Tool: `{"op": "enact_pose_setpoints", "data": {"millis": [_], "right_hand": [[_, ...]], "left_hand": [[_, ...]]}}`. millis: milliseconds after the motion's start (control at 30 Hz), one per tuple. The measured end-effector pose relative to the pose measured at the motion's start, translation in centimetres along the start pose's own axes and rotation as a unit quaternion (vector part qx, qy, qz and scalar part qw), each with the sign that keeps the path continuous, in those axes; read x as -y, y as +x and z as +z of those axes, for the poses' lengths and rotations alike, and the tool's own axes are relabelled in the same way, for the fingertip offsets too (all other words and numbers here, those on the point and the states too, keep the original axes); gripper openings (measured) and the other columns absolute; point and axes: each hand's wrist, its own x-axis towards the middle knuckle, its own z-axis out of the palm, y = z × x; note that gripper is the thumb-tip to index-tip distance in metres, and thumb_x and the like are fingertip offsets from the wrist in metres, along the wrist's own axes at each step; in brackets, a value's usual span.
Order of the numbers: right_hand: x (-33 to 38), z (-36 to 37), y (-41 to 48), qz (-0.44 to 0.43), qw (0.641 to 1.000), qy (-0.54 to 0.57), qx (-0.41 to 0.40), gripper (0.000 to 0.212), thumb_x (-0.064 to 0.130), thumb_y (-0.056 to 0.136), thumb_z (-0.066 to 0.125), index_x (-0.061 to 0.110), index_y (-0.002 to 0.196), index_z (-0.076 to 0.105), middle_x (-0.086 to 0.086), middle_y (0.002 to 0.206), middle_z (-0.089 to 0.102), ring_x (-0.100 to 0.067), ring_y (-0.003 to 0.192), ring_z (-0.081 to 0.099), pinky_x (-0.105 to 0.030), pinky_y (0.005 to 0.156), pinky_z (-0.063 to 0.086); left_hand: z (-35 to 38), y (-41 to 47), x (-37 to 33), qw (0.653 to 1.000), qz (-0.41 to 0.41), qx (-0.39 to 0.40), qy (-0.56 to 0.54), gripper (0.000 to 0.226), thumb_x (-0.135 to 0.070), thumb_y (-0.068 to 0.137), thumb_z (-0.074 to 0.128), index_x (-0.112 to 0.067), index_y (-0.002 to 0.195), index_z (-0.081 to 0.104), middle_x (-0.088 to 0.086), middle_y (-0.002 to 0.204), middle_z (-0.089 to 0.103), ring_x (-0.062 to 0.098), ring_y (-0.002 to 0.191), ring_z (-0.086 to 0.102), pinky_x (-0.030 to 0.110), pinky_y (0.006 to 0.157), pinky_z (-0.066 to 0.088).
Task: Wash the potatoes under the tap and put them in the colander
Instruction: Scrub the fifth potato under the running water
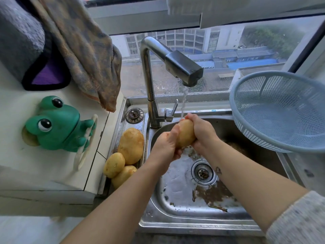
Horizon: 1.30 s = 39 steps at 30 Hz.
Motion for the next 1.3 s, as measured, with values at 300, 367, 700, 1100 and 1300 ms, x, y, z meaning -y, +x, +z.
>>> {"op": "enact_pose_setpoints", "data": {"millis": [300,367,700,1100,1300], "right_hand": [[-0.5,-1.8,-0.5,-0.100,0.993,-0.005,0.063,0.019,0.015,0.095,0.054,0.007,0.083,0.066,-0.011,0.086,0.068,-0.020,0.076,0.065,-0.035,0.071,0.055],[-0.6,-2.3,-0.5,-0.104,0.992,-0.008,0.076,0.017,0.015,0.095,0.054,0.005,0.090,0.067,-0.011,0.091,0.070,-0.020,0.079,0.067,-0.035,0.072,0.056],[-0.3,-2.7,-1.0,-0.124,0.984,-0.070,0.109,0.019,0.014,0.095,0.054,0.012,0.088,0.071,-0.007,0.094,0.072,-0.021,0.088,0.066,-0.039,0.082,0.055],[0.1,-3.2,-0.5,-0.087,0.976,-0.132,0.147,0.030,0.033,0.073,0.076,0.023,0.101,0.068,-0.012,0.114,0.063,-0.028,0.103,0.060,-0.042,0.089,0.052],[-0.2,-4.7,-0.2,-0.077,0.973,-0.207,0.061,0.034,0.043,0.089,0.061,0.015,0.109,0.061,-0.012,0.108,0.062,-0.025,0.091,0.062,-0.037,0.074,0.055]], "left_hand": [[-1.2,-0.9,-0.2,0.991,-0.043,0.121,-0.046,0.034,-0.025,0.103,0.036,-0.017,0.134,0.048,0.015,0.111,0.055,0.018,0.074,0.065,0.024,0.059,0.054],[-1.4,-1.0,-0.3,0.988,-0.054,0.131,-0.054,0.037,-0.022,0.102,0.034,-0.018,0.135,0.049,0.017,0.115,0.057,0.021,0.077,0.068,0.024,0.059,0.055],[-1.3,-0.7,-0.7,0.989,-0.072,0.118,-0.050,0.038,-0.032,0.097,0.048,-0.018,0.133,0.050,0.021,0.119,0.059,0.023,0.077,0.071,0.023,0.060,0.054],[-2.1,-0.4,-1.5,0.983,-0.066,0.146,-0.095,0.028,-0.025,0.102,0.040,-0.017,0.120,0.060,0.016,0.110,0.062,0.027,0.082,0.070,0.022,0.060,0.057],[-1.2,-0.1,-0.8,0.990,-0.008,0.113,-0.084,0.031,-0.019,0.105,0.032,-0.012,0.128,0.052,0.014,0.099,0.060,0.012,0.065,0.066,0.019,0.052,0.052]]}}
